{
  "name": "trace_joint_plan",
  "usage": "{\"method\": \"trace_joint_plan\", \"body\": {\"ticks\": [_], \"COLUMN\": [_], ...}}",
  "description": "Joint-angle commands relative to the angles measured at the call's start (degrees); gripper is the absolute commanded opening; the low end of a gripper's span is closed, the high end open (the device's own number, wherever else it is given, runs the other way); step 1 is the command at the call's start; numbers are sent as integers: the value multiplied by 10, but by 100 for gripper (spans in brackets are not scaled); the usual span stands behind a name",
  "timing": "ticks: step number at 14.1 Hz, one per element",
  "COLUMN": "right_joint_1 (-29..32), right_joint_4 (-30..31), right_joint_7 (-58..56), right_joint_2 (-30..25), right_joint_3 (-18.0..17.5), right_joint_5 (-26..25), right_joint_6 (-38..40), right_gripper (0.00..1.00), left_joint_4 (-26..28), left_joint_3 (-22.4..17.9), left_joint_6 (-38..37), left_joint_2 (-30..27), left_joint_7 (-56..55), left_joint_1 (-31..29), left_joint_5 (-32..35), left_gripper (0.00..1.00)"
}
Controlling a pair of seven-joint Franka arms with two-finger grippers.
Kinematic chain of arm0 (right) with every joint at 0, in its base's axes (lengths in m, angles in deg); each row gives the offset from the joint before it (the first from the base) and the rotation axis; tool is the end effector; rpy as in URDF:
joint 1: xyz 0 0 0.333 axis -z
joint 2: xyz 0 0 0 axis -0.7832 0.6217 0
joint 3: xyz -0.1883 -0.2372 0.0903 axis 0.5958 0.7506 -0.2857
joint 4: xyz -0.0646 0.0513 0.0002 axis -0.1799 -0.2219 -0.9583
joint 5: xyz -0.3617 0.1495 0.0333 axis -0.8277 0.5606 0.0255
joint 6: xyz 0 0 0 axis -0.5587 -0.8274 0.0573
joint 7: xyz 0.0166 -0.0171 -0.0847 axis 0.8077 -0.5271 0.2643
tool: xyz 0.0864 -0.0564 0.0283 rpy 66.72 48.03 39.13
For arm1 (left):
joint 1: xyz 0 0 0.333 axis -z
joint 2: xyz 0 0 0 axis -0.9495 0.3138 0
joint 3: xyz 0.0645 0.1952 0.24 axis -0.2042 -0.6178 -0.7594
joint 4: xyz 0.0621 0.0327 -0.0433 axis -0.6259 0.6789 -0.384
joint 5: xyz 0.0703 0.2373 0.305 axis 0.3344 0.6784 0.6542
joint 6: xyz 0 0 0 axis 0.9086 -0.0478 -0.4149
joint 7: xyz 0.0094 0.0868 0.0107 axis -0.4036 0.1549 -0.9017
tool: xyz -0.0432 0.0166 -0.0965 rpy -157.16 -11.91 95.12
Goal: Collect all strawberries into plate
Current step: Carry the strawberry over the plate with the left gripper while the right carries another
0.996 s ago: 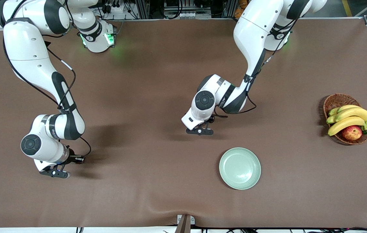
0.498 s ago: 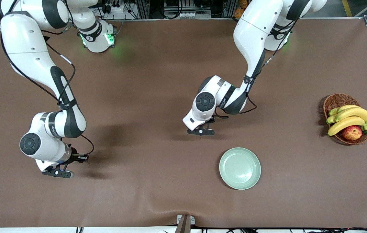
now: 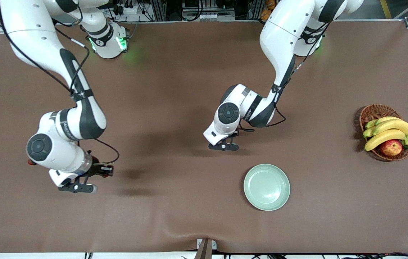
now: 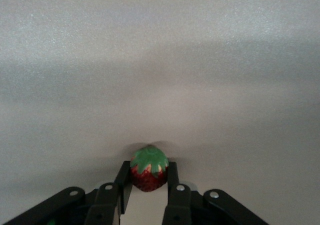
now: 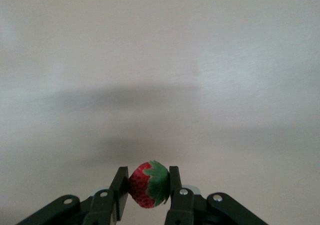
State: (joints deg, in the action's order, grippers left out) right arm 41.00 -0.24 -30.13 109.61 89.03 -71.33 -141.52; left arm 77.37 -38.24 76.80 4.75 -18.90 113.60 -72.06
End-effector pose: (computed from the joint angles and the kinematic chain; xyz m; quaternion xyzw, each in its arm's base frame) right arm 0.7037 0.1433 0.3080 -0.9978 0.0401 -0.0189 0.0488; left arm 0.5325 -0.4541 0.1823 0.9978 -0.0336 -0.0551 0.0119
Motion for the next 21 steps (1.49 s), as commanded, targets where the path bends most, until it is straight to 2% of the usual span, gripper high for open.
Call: {"method": "trace_joint_plan", "body": {"ticks": [1, 4, 6, 8, 11, 13, 15, 17, 19, 20, 21], "right_joint_1": [-33, -52, -67, -85, -137, -172, -203, -228, -243, -251, -260], "right_joint_4": [5, 3, 2, -3, -7, -7, -14, -27, -67, -96, -123], "right_joint_7": [50, 78, 85, 101, 104, 145, 193, 222, 227, 229, 236], "right_joint_2": [-10, -11, -10, -9, 4, 13, 37, 70, 115, 142, 168], "right_joint_3": [3, 2, 3, 3, 4, 5, 7, 7, 7, 7, 8], "right_joint_5": [34, 71, 117, 140, 138, 134, 131, 130, 131, 131, 131], "right_joint_6": [3, 0, -6, -19, -77, -119, -155, -226, -261, -274, -288], "right_gripper": [8, 8, 8, 8, 8, 8, 8, 8, 8, 9, 9], "left_joint_4": [-2, -8, -18, -30, -58, -60, -59, -59, -59, -59, -59], "left_joint_3": [-7, -15, -15, -15, -17, -18, -17, -17, -17, -17, -17], "left_joint_6": [-16, -61, -69, -69, -51, -12, 17, 43, 70, 86, 95], "left_joint_2": [-15, -53, -60, -59, -43, -28, -14, -7, 9, 15, 18], "left_joint_7": [4, 77, 139, 165, 184, 224, 275, 281, 283, 281, 280], "left_joint_1": [-4, -43, -81, -108, -145, -168, -199, -200, -202, -202, -201], "left_joint_5": [-3, 13, 13, 13, 12, 13, 12, 13, 12, 12, 12], "left_gripper": [3, 3, 3, 3, 2, 2, 2, 3, 4, 9, 22]}}
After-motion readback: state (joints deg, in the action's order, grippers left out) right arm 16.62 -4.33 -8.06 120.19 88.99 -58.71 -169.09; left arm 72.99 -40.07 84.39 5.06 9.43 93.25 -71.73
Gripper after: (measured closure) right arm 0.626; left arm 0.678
